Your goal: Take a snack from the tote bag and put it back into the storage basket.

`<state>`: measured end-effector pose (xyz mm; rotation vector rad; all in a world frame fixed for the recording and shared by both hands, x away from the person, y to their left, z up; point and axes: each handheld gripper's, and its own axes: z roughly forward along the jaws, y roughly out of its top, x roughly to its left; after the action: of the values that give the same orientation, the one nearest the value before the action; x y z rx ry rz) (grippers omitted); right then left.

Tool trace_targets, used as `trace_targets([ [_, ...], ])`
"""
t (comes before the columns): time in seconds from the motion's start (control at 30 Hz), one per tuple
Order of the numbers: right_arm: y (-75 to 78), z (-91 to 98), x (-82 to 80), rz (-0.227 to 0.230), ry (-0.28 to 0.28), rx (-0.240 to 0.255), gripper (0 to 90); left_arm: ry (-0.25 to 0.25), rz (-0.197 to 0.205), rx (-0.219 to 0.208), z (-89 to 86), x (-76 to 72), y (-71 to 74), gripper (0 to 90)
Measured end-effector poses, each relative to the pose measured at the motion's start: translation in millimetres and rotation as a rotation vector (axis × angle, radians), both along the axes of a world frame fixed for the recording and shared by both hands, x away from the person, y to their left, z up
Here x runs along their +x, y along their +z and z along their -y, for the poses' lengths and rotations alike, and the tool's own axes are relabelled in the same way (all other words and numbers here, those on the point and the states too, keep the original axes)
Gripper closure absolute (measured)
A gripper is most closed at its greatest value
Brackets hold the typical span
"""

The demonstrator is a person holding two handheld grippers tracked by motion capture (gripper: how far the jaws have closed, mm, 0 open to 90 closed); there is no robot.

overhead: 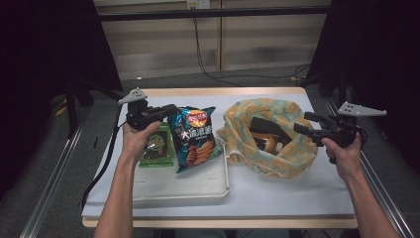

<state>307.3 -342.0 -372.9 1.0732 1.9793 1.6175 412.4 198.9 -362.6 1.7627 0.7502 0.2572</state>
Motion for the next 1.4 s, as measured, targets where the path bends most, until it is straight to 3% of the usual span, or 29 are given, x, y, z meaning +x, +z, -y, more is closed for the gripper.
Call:
trace_targets([
  [0.3, -0.7, -1.6, 0.8, -0.002, 0.009, -0.004, 25.3, 0.039, -0.028, 0.020, 1.5, 8.8, -8.2, 68.9],
  [0.57, -3.5, -5.7, 3.0, -0.014, 0.018, -0.016, 25.0, 0.068, -0.050, 0.044, 3.7, 15.0, -14.3, 52.2],
  [0.7, -4.6, -4.5, 3.2, -0.016, 0.018, -0.019, 24.9, 0.079, -0.047, 0.037, 4.7, 14.3, -14.3, 42.0],
  [0.83, -3.8, -3.3, 2.2, -0.013, 0.016, -0.013, 24.9, 0.085, -0.044, 0.058, 2.7, 13.1, -14.1, 34.7],
  [0.9, -3.4, -2.1, 1.7, -0.010, 0.015, -0.012, 24.9, 0.084, -0.038, 0.028, 0.5, 11.0, -11.9, 32.1],
  [0.93, -3.3, -1.8, 1.7, -0.010, 0.013, -0.011, 24.9, 0.086, -0.030, 0.034, -0.6, 9.4, -9.5, 30.8],
  [1.03, -4.1, -2.6, 1.5, -0.016, 0.009, -0.011, 24.9, 0.091, -0.015, 0.052, -4.3, 2.4, -3.6, 35.5],
  [1.1, -3.9, -3.5, 1.3, -0.013, 0.013, -0.015, 24.9, 0.092, 0.004, 0.027, -10.3, -4.3, 0.4, 40.8],
  [1.27, -2.3, -4.9, 0.4, -0.011, 0.017, -0.016, 24.9, 0.070, 0.023, 0.042, -15.1, -18.4, 0.8, 62.7],
  [1.4, -1.7, -4.6, -0.3, -0.006, 0.013, -0.010, 24.9, 0.009, 0.012, 0.047, -12.5, -28.4, -5.0, 77.6],
])
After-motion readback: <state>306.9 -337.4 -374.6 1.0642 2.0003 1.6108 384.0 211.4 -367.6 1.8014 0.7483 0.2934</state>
